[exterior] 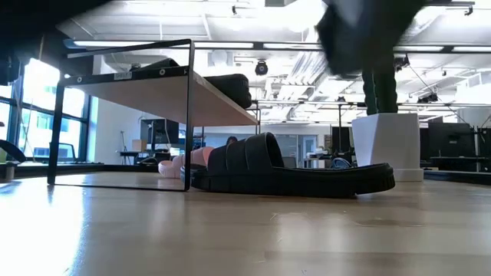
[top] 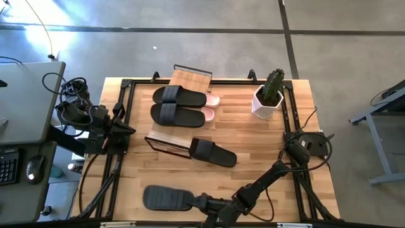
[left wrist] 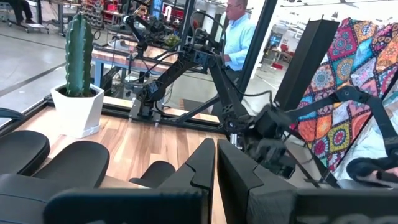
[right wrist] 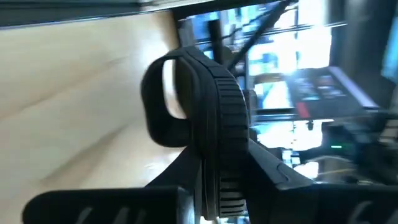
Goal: Pick and place slides into the shelf
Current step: Put the black slides under the shelf
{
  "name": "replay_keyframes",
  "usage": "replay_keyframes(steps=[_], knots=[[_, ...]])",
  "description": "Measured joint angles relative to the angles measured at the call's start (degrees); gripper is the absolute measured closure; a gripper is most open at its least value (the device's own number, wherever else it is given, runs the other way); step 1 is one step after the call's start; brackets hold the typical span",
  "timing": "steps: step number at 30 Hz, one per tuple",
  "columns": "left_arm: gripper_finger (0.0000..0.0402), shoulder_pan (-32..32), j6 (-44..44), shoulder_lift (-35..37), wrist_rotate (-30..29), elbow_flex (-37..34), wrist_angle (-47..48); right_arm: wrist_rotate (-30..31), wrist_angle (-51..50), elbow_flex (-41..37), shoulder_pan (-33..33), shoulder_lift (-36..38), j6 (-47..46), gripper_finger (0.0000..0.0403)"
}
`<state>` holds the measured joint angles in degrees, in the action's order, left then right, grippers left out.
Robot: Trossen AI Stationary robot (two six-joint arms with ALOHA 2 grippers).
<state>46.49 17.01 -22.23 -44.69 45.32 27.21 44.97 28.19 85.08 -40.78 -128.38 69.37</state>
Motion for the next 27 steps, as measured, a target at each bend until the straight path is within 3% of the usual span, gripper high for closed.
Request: replay_keyframes(steps=[9,14,22,27], knots=[[0.0394,0.0,1.4,0.0,0.0,0.0,2.2,4.0,12.9,0.0,-0.1,3.5,10.4,0.0366],[0.0394,0.0,1.9,0.0,0.0,0.0,3.1,8.2,16.1,0.0,-1.2,7.9,10.0,0.0366],[0.0394,0.0,1.9,0.0,0.0,0.0,3.2,13.6,17.7,0.0,-4.8,20.6,-3.9,0.0367],[0.0394,0.0,1.9,0.0,0.0,0.0,3.3,24.0,15.4,0.0,-7.3,30.9,-17.8,0.0367]])
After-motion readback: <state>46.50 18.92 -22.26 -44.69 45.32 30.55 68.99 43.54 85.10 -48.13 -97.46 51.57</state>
